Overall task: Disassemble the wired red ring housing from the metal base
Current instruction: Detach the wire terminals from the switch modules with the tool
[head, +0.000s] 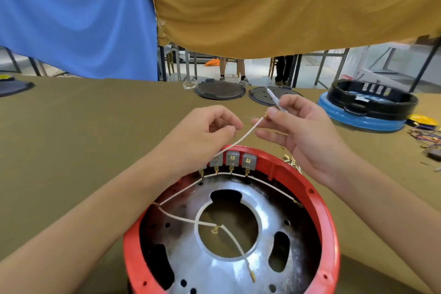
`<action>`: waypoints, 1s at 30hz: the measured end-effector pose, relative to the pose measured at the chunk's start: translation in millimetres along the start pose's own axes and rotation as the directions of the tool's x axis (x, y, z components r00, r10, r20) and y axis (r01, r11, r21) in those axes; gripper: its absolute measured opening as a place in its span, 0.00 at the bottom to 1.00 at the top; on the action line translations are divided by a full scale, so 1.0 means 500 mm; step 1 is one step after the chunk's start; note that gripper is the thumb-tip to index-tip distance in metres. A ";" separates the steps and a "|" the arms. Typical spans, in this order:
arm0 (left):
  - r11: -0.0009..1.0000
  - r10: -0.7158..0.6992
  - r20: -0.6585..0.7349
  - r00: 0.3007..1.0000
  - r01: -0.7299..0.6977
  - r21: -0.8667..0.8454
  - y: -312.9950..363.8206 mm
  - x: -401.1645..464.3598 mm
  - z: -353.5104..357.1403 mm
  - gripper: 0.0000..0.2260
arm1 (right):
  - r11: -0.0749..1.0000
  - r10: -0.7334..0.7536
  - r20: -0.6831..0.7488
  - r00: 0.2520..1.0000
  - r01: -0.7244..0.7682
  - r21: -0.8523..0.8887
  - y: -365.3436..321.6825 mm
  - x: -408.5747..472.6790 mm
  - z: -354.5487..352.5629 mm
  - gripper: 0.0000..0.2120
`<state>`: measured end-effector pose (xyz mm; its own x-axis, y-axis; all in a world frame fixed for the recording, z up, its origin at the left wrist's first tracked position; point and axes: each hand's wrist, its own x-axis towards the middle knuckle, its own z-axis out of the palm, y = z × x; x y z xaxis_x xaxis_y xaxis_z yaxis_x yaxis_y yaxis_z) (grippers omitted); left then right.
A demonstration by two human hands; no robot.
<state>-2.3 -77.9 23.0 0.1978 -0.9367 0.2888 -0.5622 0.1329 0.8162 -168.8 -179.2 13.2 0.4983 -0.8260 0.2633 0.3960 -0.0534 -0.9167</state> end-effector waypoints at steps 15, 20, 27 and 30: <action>0.984 -0.082 0.120 0.989 0.061 0.170 -0.009 -0.002 -0.013 0.11 | 0.643 -0.007 -0.036 0.999 -0.023 -0.766 0.032 0.050 -0.109 0.05; 0.982 -0.092 0.297 0.950 0.036 0.187 -0.003 -0.011 -0.072 0.11 | 0.237 -0.017 0.112 0.994 0.113 -0.965 0.054 0.049 -0.110 0.07; 0.959 -0.141 0.338 0.931 0.044 0.279 -0.033 -0.006 -0.080 0.10 | 0.435 -0.108 0.188 0.976 0.217 -0.874 0.036 0.039 -0.095 0.05; 0.961 -0.126 0.344 0.931 0.029 0.274 -0.041 -0.003 -0.082 0.10 | 0.534 -0.126 0.254 0.959 0.281 -0.797 0.012 0.027 -0.068 0.07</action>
<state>41.8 -66.1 26.3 -0.0213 -0.9998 -0.0058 -0.7549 0.0122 0.6557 -186.1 -209.7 0.9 0.6239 -0.6429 0.4443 -0.2634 -0.7083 -0.6550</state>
